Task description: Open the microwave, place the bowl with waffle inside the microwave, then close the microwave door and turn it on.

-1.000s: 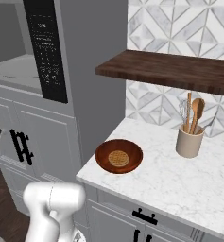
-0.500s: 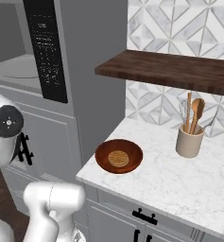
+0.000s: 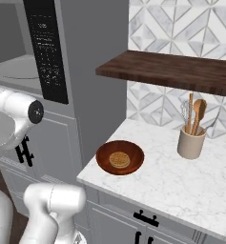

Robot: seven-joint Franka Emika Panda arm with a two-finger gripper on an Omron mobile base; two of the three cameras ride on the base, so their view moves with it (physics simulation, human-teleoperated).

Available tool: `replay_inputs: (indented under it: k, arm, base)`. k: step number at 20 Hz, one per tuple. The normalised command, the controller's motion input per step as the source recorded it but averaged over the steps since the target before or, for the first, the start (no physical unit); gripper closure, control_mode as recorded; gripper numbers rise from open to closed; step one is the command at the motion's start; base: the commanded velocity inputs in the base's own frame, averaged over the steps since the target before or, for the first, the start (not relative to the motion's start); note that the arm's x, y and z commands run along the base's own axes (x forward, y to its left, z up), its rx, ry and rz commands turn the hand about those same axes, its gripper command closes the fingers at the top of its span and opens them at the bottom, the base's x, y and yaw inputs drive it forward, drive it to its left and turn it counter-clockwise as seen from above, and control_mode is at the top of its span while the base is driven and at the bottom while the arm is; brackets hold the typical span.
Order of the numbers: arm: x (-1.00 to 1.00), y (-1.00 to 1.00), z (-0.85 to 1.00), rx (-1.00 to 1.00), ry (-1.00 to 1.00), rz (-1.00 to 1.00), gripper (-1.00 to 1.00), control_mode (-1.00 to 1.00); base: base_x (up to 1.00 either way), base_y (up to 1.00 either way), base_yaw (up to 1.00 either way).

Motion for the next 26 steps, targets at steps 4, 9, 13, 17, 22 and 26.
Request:
replay_inputs:
  k: [4, 9, 13, 17, 22, 26]
  arm:
    - [0.6, 0.41, -0.09, 0.03, 0.0, 0.19, -1.0, -1.0]
    - [0.33, 0.37, -0.01, 0.0, 0.0, 0.21, -1.0, -1.0]
    - [0.0, 0.67, 0.0, 0.0, 0.0, 0.21, -1.0, -1.0]
    - [-0.24, 0.58, 0.0, 0.0, -0.04, 0.2, -1.0, -1.0]
    - [-0.53, 0.53, 0.0, 0.0, -0.08, 0.18, -1.0, -1.0]
    - [-0.62, 0.63, 0.0, 0.0, -0.06, 0.13, -1.0, -1.0]
  base:
    - [0.0, 0.0, 0.0]
    - [0.0, 0.0, 0.0]
    - [0.0, 0.0, 0.0]
    - [0.0, 0.0, 0.0]
    - [0.0, 0.0, 0.0]
    - [0.0, 0.0, 0.0]
